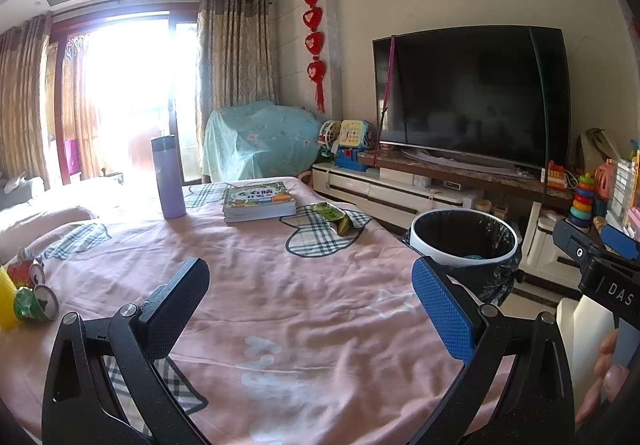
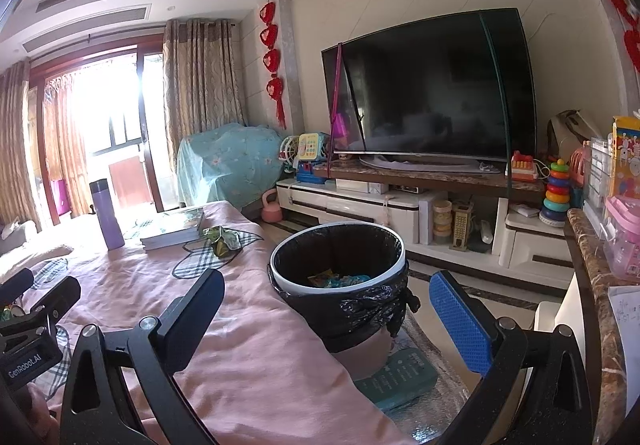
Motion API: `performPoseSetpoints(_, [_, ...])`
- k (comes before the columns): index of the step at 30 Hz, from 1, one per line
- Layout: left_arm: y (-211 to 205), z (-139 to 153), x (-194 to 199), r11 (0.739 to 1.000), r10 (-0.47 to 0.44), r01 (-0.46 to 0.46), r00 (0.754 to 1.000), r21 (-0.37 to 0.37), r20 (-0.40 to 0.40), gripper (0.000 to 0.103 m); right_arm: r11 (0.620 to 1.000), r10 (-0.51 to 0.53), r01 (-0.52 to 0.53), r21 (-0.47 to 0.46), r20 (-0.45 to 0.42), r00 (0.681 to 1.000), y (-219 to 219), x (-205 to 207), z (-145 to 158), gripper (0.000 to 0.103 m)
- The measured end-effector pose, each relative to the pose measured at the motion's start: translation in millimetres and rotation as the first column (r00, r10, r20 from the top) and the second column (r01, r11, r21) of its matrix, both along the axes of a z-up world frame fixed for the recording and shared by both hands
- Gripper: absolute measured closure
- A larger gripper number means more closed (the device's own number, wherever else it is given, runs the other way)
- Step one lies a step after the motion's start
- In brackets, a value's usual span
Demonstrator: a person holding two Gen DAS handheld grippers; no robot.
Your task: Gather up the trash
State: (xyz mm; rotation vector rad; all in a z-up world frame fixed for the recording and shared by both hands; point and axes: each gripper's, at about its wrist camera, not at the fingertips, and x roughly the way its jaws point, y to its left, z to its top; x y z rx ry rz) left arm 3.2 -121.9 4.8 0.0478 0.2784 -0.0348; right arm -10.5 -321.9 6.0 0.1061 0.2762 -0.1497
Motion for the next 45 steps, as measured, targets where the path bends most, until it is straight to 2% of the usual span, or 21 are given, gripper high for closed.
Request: performPoseSetpoints(45, [0.0, -6.4, -0.3, 1.000, -0.010, 0.010, 1.000, 0.001, -0.024, 0.000, 1.000, 0.008, -0.008, 0.009, 0.001, 1.000, 2.4, -1.3, 3.1, 0.000])
